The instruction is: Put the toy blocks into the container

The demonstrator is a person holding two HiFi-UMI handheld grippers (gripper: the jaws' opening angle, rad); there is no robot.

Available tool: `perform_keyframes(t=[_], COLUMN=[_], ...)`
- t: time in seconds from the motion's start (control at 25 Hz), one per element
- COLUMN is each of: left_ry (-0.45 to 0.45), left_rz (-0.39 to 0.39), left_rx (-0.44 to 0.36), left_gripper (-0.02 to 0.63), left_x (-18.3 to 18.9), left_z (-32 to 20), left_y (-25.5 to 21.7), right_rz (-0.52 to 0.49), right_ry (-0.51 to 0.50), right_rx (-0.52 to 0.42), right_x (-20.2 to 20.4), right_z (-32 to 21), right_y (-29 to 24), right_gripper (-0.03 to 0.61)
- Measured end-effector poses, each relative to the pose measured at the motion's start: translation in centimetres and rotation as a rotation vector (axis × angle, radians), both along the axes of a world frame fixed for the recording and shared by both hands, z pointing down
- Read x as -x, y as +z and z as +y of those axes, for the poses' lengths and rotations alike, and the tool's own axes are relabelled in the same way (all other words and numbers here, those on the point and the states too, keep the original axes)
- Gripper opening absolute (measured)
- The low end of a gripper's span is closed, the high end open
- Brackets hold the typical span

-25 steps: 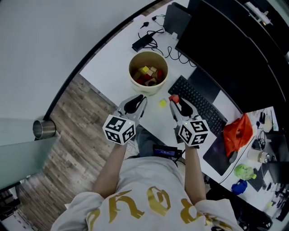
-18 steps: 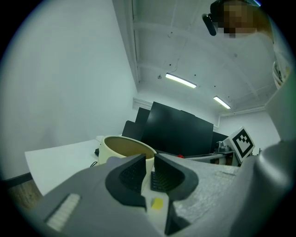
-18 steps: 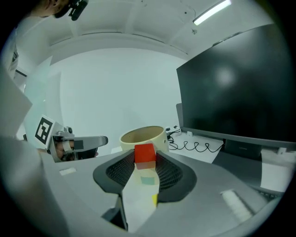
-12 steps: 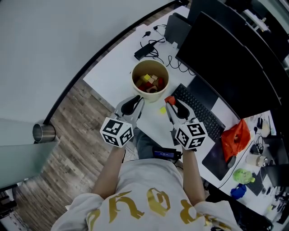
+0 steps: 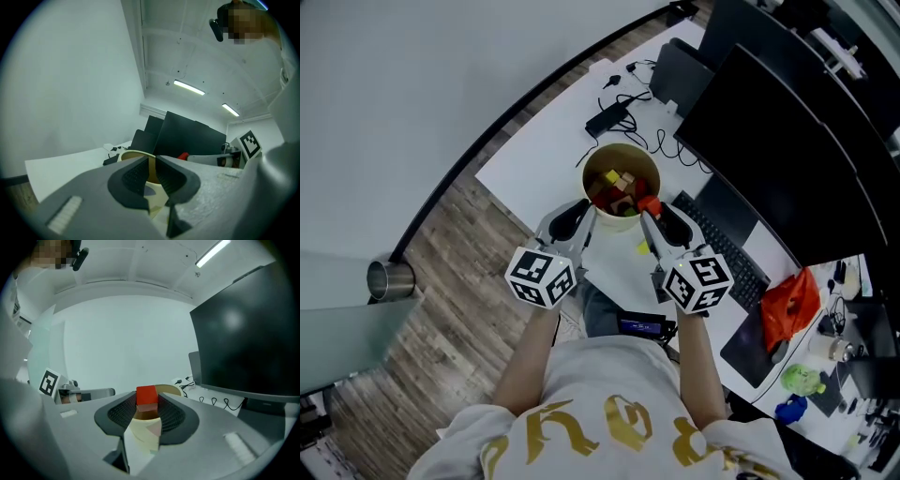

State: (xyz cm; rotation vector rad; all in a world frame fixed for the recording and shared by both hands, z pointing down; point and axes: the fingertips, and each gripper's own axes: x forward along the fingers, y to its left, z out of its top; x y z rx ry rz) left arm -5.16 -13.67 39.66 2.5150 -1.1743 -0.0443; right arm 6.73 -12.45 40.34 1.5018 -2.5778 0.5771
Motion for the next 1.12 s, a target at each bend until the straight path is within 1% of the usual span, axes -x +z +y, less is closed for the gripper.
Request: perform_keyframes(t=[0.2,0.32,0.4,0.64,0.68,0.76,1.12], left_ry=[-0.014,-0.024,-0.025,-0.036,-0.039,-0.041,-0.042], left_rz=[0.021,0.029,0.029,0.038,0.04,0.042,0.035], left_rx=[0.014,0.018,0.025,0.038,0.037,0.038,0.038], left_gripper=[0.051,0.051,0.051,0.051,0.051,0.051,0.051], left_x=[0.8,1.1,1.2,1.7,1.8,1.9,1.9], left_z=[-1.5,-2.0,-2.1,-2.2,-2.1,-2.0,-1.3], left_y=[0.4,0.8,1.2,1.9,2.0,2.0,1.9], right_rz=[0.055,0.116,0.136,0.155,0.153,0.145,0.122], right_ry=[-0.033,-0.04,-0.044,-0.028,-0.026,-0.024,-0.016], right_rx=[-0.004,-0.013,-0.003,0.011,0.011,0.01,0.016], right_x=[1.7,2.1,2.3,2.3,2.3,2.2,1.5], right_z=[-1.6,-2.3,-2.6,-3.1,-3.1,-3.0,-2.3], right_y=[0.8,1.5,2.0,3.0,3.0,3.0,2.9], right_gripper=[0.173,0.173,0.173,0.173,0.16,0.183,0.17])
